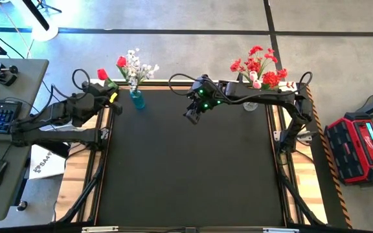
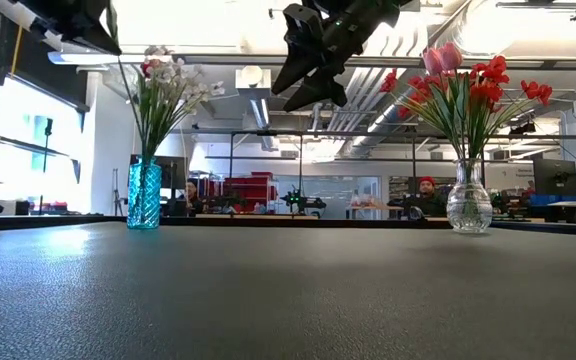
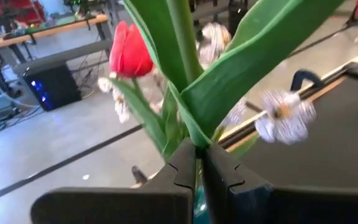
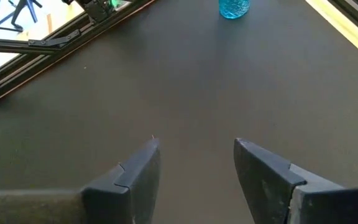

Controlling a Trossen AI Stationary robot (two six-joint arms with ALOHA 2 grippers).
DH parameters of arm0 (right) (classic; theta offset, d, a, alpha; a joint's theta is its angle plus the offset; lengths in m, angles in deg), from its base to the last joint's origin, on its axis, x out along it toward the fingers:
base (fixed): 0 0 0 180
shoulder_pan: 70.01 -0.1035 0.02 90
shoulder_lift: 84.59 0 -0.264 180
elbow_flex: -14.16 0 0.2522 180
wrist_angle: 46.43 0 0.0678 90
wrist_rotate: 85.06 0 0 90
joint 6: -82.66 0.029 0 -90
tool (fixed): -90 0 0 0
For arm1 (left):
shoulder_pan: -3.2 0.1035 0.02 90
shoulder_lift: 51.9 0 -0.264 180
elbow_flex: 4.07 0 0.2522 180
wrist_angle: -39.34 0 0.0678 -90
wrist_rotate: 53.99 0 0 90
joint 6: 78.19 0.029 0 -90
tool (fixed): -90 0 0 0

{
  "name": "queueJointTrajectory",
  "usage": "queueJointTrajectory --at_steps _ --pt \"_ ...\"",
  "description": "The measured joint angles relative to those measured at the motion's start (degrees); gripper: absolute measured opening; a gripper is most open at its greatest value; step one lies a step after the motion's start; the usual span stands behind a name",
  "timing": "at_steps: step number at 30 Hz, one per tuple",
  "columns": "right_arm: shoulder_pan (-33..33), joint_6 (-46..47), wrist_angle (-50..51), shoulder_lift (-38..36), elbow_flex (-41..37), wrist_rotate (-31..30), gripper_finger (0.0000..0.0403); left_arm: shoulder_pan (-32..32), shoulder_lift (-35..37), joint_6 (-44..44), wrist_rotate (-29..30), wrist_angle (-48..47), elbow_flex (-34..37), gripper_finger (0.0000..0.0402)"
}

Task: Sort flowers into vase by color
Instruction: Put the red tulip flower into the blue vase

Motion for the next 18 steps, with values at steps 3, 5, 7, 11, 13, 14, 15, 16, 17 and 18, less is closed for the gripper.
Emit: queueJointTrajectory --at_steps 3,5,7,11,13,14,15,16,17,18 --pt "0.0 0.0 0.0 0.0 0.0 0.0 0.019 0.9 0.0 -0.9 -0.1 -2.1 0.0 0.0" --pt "0.0 0.0 0.0 0.0 0.0 0.0 0.019 1.6 0.0 -1.1 -0.1 -3.0 0.0 0.0" --pt "0.0 0.1 0.0 0.0 0.0 0.0 0.019 2.3 0.0 -1.2 -0.9 -3.3 0.0 0.0" --pt "0.0 0.3 0.0 0.0 0.0 0.0 0.019 3.2 -0.7 -1.2 -2.5 -2.1 0.0 0.0" --pt "0.0 0.8 -0.3 0.0 0.0 0.0 0.019 3.5 -1.6 -1.0 -3.1 -0.8 0.0 0.0" --pt "0.0 0.8 -0.6 0.0 0.0 0.0 0.019 3.6 -2.1 -0.3 -3.6 0.1 0.0 0.0" --pt "0.0 0.8 -0.8 0.0 0.0 0.0 0.019 3.6 -2.5 0.3 -4.1 0.8 0.0 0.0" --pt "0.0 0.9 -0.9 0.0 0.0 0.1 0.019 3.6 -3.0 0.7 -4.4 1.0 0.0 0.0" --pt "0.0 1.0 -1.0 0.0 0.0 0.1 0.019 3.6 -3.6 0.7 -4.5 1.0 0.0 0.0" --pt "0.0 1.1 -1.0 0.0 0.0 0.1 0.019 3.6 -4.2 0.6 -4.8 1.0 0.0 0.0"
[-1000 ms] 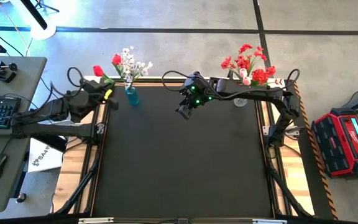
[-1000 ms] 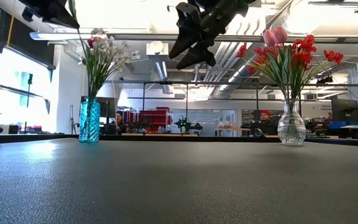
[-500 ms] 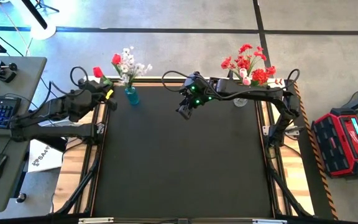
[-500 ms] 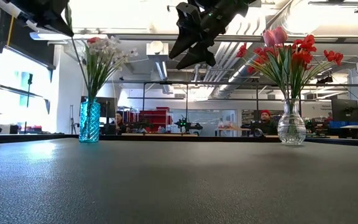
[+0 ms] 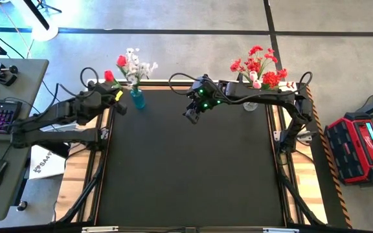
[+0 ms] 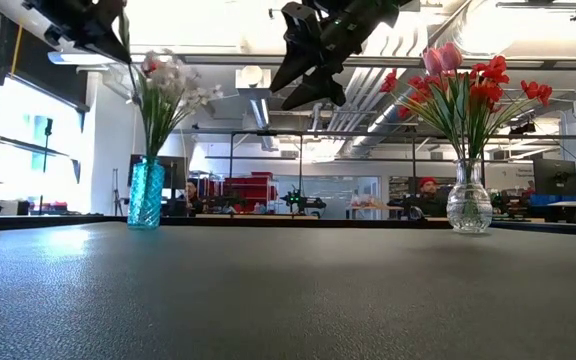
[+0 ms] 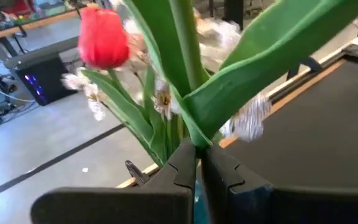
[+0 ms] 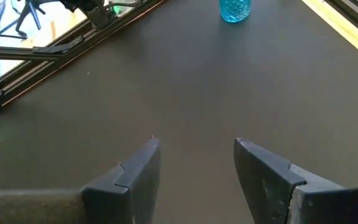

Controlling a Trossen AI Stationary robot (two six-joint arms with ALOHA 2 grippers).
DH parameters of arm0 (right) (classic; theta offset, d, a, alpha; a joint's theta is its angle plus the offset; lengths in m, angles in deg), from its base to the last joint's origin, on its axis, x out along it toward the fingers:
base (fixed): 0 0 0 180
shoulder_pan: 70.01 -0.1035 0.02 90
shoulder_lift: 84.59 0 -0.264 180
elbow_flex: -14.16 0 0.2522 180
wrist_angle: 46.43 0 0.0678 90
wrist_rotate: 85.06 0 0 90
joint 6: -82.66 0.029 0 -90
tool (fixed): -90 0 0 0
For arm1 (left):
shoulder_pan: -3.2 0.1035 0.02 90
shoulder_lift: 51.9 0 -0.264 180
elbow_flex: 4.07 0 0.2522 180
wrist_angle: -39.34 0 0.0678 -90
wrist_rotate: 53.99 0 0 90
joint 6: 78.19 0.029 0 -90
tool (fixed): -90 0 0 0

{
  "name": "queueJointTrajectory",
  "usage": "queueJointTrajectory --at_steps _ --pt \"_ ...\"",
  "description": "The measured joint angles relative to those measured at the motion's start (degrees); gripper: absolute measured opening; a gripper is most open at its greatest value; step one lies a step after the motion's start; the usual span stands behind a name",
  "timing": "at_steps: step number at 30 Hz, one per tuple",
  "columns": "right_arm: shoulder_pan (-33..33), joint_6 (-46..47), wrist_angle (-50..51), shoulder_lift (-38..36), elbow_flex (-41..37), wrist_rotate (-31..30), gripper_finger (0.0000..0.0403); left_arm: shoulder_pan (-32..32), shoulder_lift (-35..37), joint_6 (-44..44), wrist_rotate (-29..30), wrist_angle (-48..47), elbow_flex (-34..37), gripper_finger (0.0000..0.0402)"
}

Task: Sort flowers into vase by color
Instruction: Put the red tulip flower into the blue vase

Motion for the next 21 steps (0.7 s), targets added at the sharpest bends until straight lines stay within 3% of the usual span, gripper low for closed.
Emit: queueJointTrajectory --at_steps 10,21 --pt "0.0 0.0 0.1 0.0 0.0 2.2 0.019 0.0 -3.8 0.2 -1.2 4.0 0.0 0.0" --pt "-0.1 -0.4 0.1 0.0 0.0 3.9 0.019 0.0 -3.2 -2.7 -1.0 1.2 0.0 0.0"
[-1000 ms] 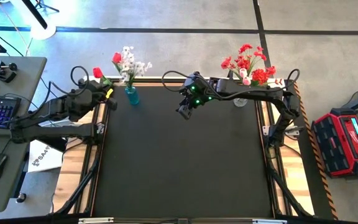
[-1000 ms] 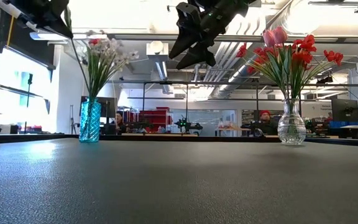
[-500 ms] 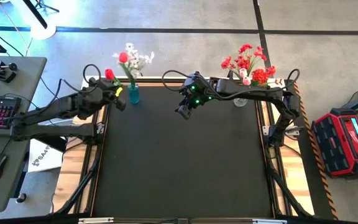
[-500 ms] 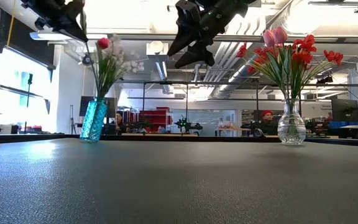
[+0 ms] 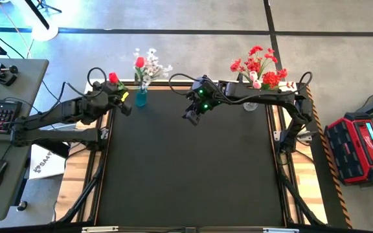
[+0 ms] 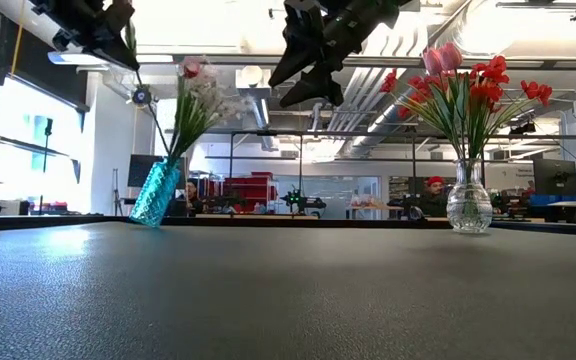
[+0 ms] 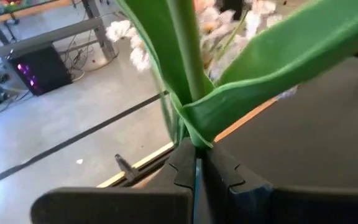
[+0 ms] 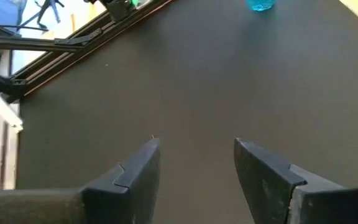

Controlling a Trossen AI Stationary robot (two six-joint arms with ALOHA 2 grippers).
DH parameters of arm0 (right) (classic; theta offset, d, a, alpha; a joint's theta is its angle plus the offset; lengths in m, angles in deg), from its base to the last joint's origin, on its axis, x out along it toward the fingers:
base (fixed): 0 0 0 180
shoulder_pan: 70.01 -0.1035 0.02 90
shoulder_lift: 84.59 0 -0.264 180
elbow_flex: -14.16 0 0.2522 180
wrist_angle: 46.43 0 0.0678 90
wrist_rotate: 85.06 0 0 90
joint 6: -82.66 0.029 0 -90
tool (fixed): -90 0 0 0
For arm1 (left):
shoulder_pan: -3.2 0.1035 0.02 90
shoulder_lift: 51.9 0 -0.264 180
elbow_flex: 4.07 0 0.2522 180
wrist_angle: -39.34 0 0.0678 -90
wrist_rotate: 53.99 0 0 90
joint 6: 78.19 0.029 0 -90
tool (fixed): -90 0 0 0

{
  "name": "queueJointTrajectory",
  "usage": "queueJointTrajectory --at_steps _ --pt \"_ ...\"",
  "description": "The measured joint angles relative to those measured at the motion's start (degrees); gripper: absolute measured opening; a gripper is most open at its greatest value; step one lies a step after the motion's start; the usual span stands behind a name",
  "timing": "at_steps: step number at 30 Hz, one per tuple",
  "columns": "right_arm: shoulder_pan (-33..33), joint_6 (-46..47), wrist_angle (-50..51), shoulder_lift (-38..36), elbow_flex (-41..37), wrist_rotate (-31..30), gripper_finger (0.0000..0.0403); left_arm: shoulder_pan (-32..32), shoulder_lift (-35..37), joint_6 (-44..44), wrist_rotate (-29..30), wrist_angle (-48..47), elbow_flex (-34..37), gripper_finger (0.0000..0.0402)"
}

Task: Sort flowers into vase by color
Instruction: Put the red tulip flower into the blue vase

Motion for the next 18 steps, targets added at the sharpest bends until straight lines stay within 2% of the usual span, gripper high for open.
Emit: queueJointTrajectory --at_steps 6,14,18 --pt "0.0 -1.1 0.0 0.0 0.0 1.3 0.019 0.0 0.8 -7.7 2.3 -7.2 0.0 0.0" --pt "0.0 -1.5 -1.2 0.0 0.0 2.7 0.019 0.0 1.1 -22.0 1.5 -19.7 0.0 0.0" --pt "0.0 -1.5 -1.2 0.0 0.0 3.0 0.019 0.0 1.0 -23.1 -0.1 -20.3 0.0 0.0"
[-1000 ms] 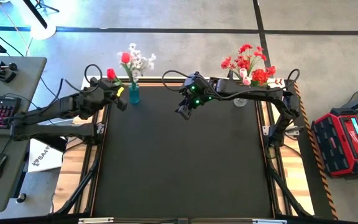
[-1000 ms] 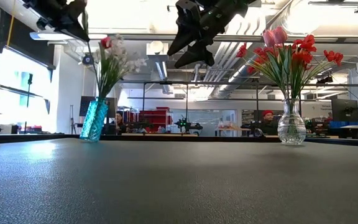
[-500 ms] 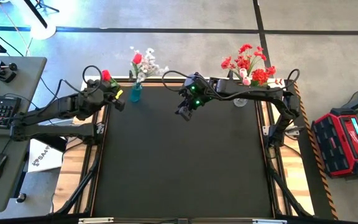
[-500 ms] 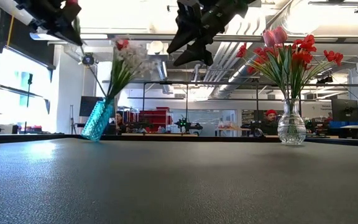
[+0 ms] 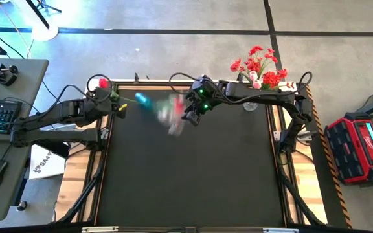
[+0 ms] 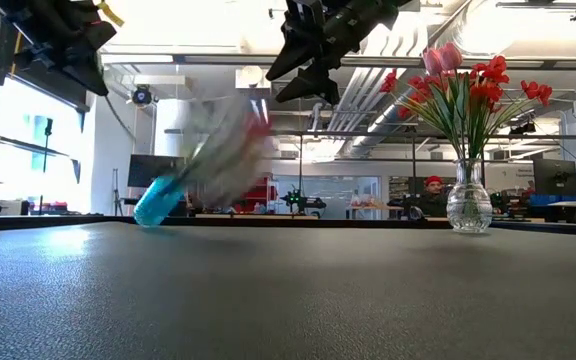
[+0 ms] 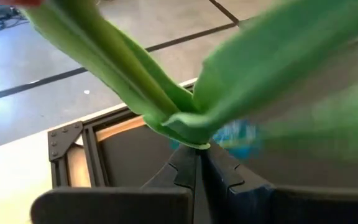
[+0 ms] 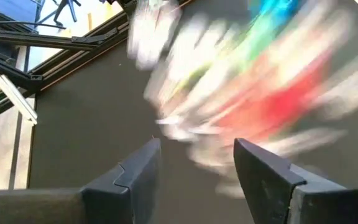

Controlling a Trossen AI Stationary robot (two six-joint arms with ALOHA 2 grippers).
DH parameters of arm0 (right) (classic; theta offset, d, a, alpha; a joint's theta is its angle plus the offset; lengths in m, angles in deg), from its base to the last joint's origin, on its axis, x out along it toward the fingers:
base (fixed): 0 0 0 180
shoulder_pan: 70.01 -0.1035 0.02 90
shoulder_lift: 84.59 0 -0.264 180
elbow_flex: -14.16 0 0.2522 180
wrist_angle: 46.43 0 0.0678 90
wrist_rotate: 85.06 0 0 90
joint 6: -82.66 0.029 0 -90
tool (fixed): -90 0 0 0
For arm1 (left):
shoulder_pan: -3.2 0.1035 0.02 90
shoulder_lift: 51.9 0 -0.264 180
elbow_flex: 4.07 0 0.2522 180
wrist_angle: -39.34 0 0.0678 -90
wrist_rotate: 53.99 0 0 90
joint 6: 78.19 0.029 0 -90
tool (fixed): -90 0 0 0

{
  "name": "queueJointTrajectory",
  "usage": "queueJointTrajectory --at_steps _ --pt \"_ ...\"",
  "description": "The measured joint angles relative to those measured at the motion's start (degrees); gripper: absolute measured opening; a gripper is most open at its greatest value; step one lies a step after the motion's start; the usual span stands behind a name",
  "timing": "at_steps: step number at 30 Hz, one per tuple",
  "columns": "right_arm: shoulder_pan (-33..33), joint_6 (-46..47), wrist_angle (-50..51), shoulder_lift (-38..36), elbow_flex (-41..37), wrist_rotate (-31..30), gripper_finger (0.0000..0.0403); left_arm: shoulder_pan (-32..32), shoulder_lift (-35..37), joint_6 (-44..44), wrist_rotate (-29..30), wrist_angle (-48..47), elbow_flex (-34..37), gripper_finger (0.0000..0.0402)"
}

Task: Sort flowers into vase by color
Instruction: Put the red tulip flower into the blue vase

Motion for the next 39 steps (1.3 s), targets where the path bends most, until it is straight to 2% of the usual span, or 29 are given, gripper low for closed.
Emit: queueJointTrajectory --at_steps 8,12,17,22,26,31,35,39 --pt "0.0 0.2 -0.1 0.0 0.0 0.1 0.019 0.0 0.5 -0.5 1.0 -0.1 0.0 0.0" --pt "0.0 0.7 -0.1 0.0 0.0 0.2 0.019 0.0 0.5 2.1 -1.0 2.9 0.0 0.0" --pt "0.0 4.1 -0.1 0.0 0.0 0.2 0.019 -0.7 -0.8 18.0 -9.3 13.4 0.0 0.0" --pt "0.0 6.2 4.2 -0.3 0.0 0.1 0.019 -0.9 -4.8 22.9 -16.0 19.8 0.0 0.0" --pt "0.0 5.8 15.3 -0.8 0.0 0.8 0.019 -0.9 -11.1 22.2 -23.5 24.8 0.0 0.0" --pt "-0.6 3.0 29.4 -1.2 -0.1 2.1 0.019 -0.5 -20.8 16.6 -36.5 37.0 0.0 0.0" --pt "-1.5 1.9 33.4 -1.2 -0.1 2.3 0.019 1.1 -26.7 11.0 -42.7 44.6 0.0 0.0" --pt "-2.8 1.7 32.3 -1.2 -0.1 2.0 0.019 3.9 -31.4 7.5 -47.0 43.7 0.0 0.001"
